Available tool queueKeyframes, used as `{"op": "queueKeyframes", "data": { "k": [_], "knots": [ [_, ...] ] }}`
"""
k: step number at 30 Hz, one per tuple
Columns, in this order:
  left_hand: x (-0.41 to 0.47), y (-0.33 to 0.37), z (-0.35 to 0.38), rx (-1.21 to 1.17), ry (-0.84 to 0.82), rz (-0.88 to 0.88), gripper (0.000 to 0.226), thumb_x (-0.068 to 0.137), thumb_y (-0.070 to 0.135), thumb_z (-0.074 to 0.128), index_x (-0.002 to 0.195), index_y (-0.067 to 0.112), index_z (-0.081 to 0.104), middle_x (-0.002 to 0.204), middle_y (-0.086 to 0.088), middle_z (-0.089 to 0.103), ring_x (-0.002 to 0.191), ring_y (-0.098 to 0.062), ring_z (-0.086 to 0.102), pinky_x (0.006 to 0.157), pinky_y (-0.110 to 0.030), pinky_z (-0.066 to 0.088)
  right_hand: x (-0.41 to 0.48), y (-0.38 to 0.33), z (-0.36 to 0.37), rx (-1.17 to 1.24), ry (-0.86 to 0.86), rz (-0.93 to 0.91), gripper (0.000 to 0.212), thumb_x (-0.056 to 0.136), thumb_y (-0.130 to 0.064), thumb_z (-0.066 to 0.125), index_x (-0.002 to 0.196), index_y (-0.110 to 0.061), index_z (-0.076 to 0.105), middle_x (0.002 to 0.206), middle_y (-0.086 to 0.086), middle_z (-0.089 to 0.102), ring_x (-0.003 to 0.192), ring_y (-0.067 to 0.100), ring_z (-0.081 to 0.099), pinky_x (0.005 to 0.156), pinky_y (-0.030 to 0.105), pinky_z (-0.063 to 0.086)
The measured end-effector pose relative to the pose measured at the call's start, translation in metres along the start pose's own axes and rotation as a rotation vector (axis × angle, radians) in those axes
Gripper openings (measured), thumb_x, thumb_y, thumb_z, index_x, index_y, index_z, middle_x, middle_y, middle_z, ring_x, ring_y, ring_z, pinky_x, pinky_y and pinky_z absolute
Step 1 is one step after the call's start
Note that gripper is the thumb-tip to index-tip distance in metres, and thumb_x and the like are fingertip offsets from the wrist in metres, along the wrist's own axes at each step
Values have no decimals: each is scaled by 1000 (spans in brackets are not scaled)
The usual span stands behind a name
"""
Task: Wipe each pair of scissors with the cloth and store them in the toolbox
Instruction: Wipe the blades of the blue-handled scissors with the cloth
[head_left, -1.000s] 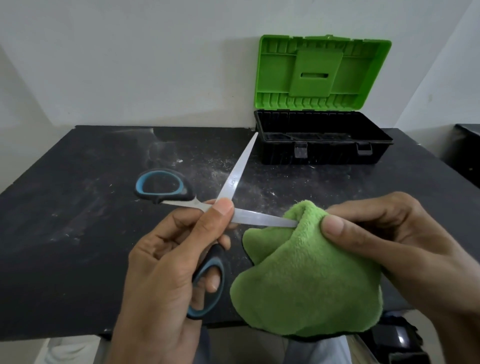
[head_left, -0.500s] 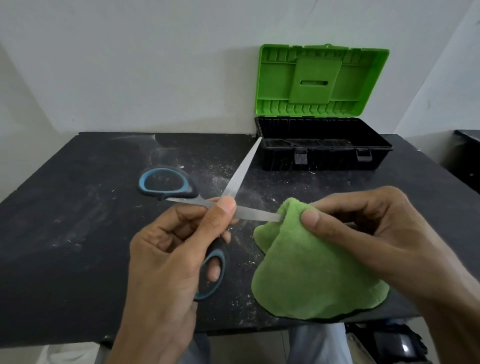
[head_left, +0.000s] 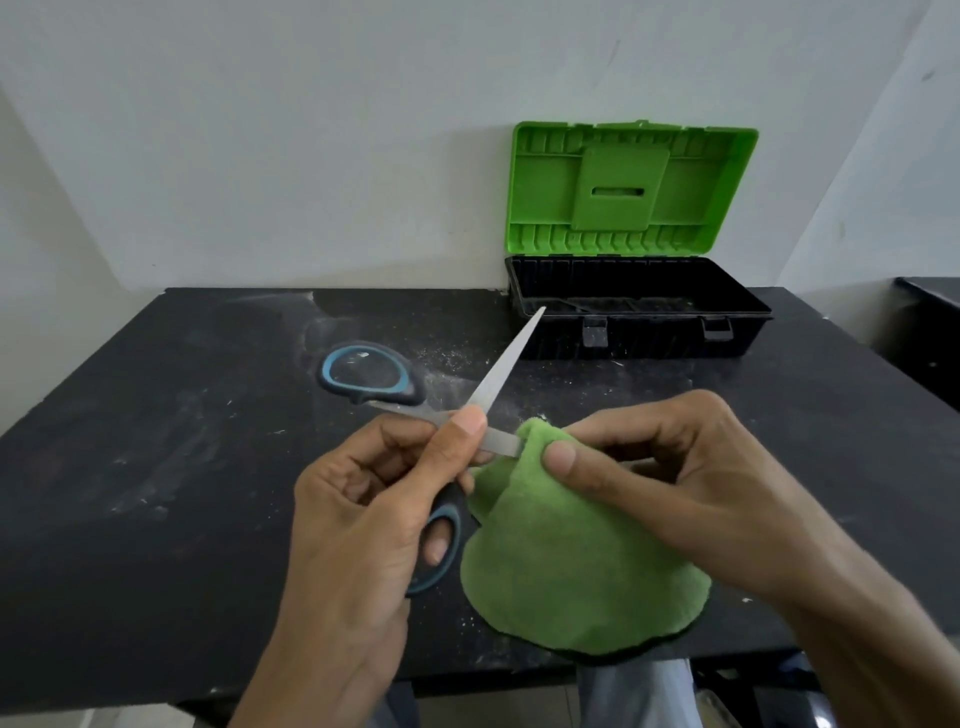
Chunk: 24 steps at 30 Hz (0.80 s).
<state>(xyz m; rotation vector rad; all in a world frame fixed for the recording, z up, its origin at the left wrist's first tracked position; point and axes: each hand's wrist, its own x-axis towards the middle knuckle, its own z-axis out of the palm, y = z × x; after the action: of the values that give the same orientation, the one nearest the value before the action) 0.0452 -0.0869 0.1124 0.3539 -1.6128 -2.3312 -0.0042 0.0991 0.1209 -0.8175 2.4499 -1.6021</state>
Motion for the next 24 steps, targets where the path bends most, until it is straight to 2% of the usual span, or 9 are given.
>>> {"op": "queueKeyframes", "data": {
  "k": [1, 4, 10, 16, 18, 21, 22, 24],
  "knots": [
    [0, 0, -2, -12, 8, -9, 16, 64, 27, 77, 57, 14, 71, 58, -8, 64, 35, -7, 40, 30, -14, 31, 0, 1, -4, 18, 2, 9, 18, 94, -33, 70, 91, -26, 87, 86, -4, 84, 80, 16, 81, 69, 39, 65],
    [2, -1, -5, -22, 18, -20, 17, 62, 28, 78, 56, 14, 70, 60, -11, 65, 35, -7, 39, 30, -14, 30, 0, 0, -10, 48, -5, 30, 19, 93, -31, 70, 93, -25, 88, 89, -5, 84, 83, 12, 81, 71, 29, 63],
    [0, -6, 1, 17, -44, -13, 18, 63, 29, 79, 58, 14, 71, 57, -7, 60, 36, -9, 37, 31, -14, 29, 6, -1, 6, 17, -34, 28, 20, 97, -34, 70, 93, -23, 87, 86, -5, 84, 79, 14, 81, 70, 40, 66],
    [2, 1, -9, -24, 11, -59, 18, 63, 26, 77, 52, 15, 68, 60, -11, 64, 31, -6, 37, 29, -12, 28, 5, 0, -9, 48, -86, 92, 19, 92, -32, 72, 90, -21, 87, 79, -3, 83, 71, 8, 76, 62, 20, 55],
    [3, 0, -11, -17, 11, -67, 18, 64, 26, 76, 54, 14, 69, 61, -11, 66, 31, -6, 37, 29, -13, 29, 3, 0, -12, 29, -71, 93, 18, 92, -32, 72, 90, -22, 87, 81, -1, 83, 72, 14, 79, 61, 25, 57],
    [2, -6, -4, 14, -25, -47, 20, 63, 28, 78, 58, 11, 69, 58, -9, 63, 33, -8, 38, 30, -13, 29, 7, 0, -3, 8, -31, 69, 18, 94, -33, 73, 90, -22, 87, 83, 1, 83, 78, 26, 81, 68, 45, 63],
    [2, -8, 0, 26, -47, -41, 21, 64, 29, 79, 59, 10, 69, 56, -8, 61, 33, -8, 38, 31, -14, 29, 9, -1, 2, -6, -24, 54, 18, 95, -33, 73, 91, -23, 87, 83, -1, 83, 78, 23, 81, 70, 46, 64],
    [1, -9, 3, 28, -68, -44, 23, 64, 29, 79, 60, 10, 68, 56, -7, 59, 32, -8, 37, 32, -15, 30, 13, -3, 8, -21, -21, 34, 17, 96, -33, 73, 91, -25, 87, 83, -6, 83, 76, 12, 80, 66, 38, 64]
  ]
}}
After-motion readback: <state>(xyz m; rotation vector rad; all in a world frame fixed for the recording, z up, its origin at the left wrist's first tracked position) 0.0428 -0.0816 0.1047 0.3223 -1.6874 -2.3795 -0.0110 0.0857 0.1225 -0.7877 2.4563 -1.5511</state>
